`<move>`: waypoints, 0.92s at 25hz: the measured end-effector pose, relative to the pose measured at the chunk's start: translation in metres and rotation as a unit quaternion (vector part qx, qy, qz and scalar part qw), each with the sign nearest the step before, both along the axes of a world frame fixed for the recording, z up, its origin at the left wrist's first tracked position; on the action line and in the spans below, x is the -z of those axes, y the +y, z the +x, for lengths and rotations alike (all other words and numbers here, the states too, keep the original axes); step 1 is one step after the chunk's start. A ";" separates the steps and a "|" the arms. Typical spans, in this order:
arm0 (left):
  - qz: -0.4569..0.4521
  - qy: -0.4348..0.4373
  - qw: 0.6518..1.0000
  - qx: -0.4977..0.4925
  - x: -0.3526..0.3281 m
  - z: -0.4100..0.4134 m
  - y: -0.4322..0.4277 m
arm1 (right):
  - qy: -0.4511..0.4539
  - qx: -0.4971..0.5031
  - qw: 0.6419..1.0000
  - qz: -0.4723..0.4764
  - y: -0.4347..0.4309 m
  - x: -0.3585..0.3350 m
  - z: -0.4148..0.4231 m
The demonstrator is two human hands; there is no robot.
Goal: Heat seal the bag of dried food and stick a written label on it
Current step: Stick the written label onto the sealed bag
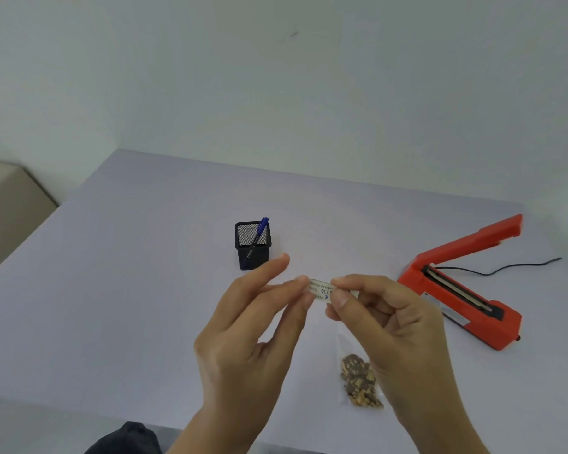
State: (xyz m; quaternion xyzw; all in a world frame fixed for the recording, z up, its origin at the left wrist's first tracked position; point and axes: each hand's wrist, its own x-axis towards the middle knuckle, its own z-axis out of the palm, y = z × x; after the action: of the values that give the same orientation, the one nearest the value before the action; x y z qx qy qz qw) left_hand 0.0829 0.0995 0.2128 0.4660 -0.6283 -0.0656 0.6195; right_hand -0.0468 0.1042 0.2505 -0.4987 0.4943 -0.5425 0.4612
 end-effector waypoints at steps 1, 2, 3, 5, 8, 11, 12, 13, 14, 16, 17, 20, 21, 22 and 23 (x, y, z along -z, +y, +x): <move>0.003 0.005 1.000 0.005 0.000 0.000 0.000 | -0.003 0.000 1.000 0.001 0.000 0.000 0.000; 0.010 0.015 1.000 0.014 0.000 0.001 0.000 | -0.004 -0.001 1.000 0.001 0.000 0.000 0.001; 0.022 0.029 0.999 0.027 0.000 0.002 0.000 | -0.001 -0.001 1.000 0.001 0.000 0.001 0.001; 0.047 0.051 0.996 0.056 0.000 0.003 -0.002 | 0.009 0.001 1.000 0.002 0.000 0.001 0.002; 0.064 0.030 0.995 0.074 0.000 0.006 -0.005 | 0.022 0.012 1.000 0.015 -0.002 0.002 0.002; 0.041 -0.045 0.997 0.058 0.001 0.008 -0.007 | 0.064 0.028 0.997 0.011 -0.003 0.003 0.002; 0.020 -0.077 0.995 0.052 0.002 0.007 -0.008 | 0.086 0.037 0.996 0.000 -0.003 0.003 0.002; -0.006 -0.112 0.993 0.042 0.002 0.007 -0.008 | 0.103 0.047 0.994 -0.012 -0.004 0.004 0.002; -0.034 -0.145 0.988 0.030 0.003 0.007 -0.009 | 0.114 0.055 0.992 -0.022 -0.004 0.004 0.002; -0.067 -0.182 0.981 0.003 0.006 0.005 -0.010 | 0.115 0.061 0.991 -0.031 -0.003 0.004 0.003; -0.061 -0.177 0.982 -0.006 0.006 0.005 -0.010 | 0.113 0.060 0.991 -0.034 -0.003 0.004 0.003; -0.019 -0.145 0.989 -0.028 0.005 0.001 -0.010 | 0.107 0.055 0.992 -0.043 -0.001 0.005 0.005; -0.021 -0.143 0.989 -0.038 0.005 0.001 -0.009 | 0.107 0.058 0.991 -0.046 -0.001 0.006 0.005; -0.029 -0.142 0.989 -0.042 0.006 0.000 -0.009 | 0.108 0.061 0.991 -0.048 0.000 0.007 0.004; -0.038 -0.139 0.989 -0.041 0.006 -0.001 -0.008 | 0.107 0.063 0.991 -0.049 0.000 0.007 0.004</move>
State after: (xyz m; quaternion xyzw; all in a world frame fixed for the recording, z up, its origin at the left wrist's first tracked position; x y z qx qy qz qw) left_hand 0.0817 0.0915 0.2064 0.4719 -0.6905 0.0490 0.5460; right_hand -0.0427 0.1041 0.2436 -0.5440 0.5439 -0.5376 0.3453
